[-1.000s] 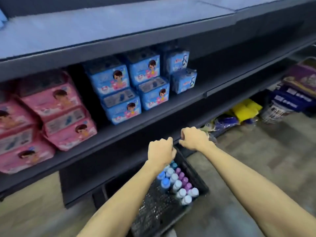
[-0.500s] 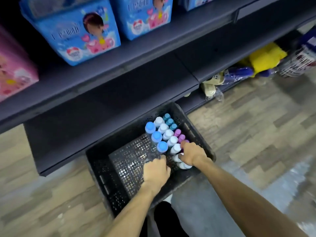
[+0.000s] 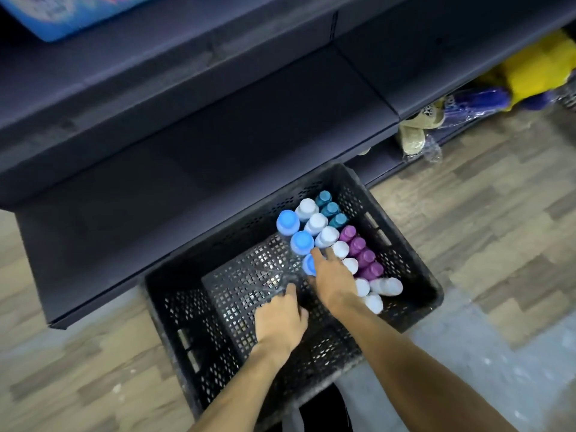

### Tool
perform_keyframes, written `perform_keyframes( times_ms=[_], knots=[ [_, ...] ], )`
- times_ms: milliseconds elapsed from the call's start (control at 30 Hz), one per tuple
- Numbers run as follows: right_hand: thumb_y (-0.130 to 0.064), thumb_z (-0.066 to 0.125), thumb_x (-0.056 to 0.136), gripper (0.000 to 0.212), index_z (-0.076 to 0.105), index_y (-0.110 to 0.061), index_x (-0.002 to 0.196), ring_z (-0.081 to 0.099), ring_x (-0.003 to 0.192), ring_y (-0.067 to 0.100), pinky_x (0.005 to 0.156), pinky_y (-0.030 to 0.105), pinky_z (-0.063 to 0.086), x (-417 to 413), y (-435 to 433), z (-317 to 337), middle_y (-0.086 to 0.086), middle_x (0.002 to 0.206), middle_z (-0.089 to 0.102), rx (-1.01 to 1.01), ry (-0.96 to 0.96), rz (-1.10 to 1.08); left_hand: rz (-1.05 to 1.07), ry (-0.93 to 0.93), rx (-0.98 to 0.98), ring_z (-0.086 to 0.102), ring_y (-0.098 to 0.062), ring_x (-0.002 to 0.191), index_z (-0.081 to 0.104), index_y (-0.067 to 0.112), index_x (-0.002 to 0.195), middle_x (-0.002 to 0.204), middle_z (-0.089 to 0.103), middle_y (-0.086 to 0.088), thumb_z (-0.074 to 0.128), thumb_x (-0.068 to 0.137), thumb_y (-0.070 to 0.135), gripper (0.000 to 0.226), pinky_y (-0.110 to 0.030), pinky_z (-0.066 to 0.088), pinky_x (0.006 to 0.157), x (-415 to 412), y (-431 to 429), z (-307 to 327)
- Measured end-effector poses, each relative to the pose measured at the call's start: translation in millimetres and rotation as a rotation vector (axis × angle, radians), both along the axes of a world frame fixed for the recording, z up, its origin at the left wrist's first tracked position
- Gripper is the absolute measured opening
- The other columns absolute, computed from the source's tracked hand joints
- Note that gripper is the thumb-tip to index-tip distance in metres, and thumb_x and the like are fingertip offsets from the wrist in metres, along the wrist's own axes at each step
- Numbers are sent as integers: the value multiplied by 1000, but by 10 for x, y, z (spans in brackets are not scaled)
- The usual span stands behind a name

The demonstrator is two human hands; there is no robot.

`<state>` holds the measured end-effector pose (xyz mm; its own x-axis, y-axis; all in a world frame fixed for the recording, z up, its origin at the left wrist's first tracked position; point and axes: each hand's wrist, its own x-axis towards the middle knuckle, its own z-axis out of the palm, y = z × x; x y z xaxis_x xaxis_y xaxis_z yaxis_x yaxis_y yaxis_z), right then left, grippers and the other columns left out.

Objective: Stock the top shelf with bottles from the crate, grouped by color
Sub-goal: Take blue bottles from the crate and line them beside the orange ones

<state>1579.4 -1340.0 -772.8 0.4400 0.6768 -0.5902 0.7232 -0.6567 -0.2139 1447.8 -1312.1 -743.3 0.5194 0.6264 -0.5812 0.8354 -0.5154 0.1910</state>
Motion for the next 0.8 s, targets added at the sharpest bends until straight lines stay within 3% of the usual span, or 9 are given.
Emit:
perform_keyframes(
  times_ms=[100,233,400,567,800],
  knots=[
    [-8,50,96,61,24,-19,150,50,125,29,90,36,48,-10,-35,-73,9,150,33,25,-66,40,6,-4,6,67,-29,97,38,19,131,110,67,-5,49,93,39,44,-38,52,78,31,40,-35],
    [-8,48,96,52,31,-19,143,53,120,27,88,36,48,-2,-11,-141,6,142,41,81,-62,7,60,-55,12,65,-26,102,25,24,140,130,49,-2,57,90,36,60,-39,51,79,209,78,-97],
    [-10,47,97,52,30,-19,146,57,116,27,87,37,48,-11,-7,-204,5,140,43,120,-33,-45,102,-112,-16,59,-30,100,3,41,152,133,28,-4,56,85,-1,94,-42,50,78,457,189,-172],
    [-11,45,99,58,23,-17,152,54,121,27,93,36,48,-34,-26,-222,7,142,42,146,-30,-61,-46,-116,8,45,-30,117,5,40,153,144,17,-7,51,85,-7,95,-41,50,92,565,392,-302],
    [-11,57,95,55,31,-18,143,50,126,22,98,33,48,2,-221,-236,4,141,41,164,-39,-26,-146,-79,48,41,-29,116,16,36,152,145,19,-6,52,85,-7,86,-37,48,89,585,533,-340]
  ],
)
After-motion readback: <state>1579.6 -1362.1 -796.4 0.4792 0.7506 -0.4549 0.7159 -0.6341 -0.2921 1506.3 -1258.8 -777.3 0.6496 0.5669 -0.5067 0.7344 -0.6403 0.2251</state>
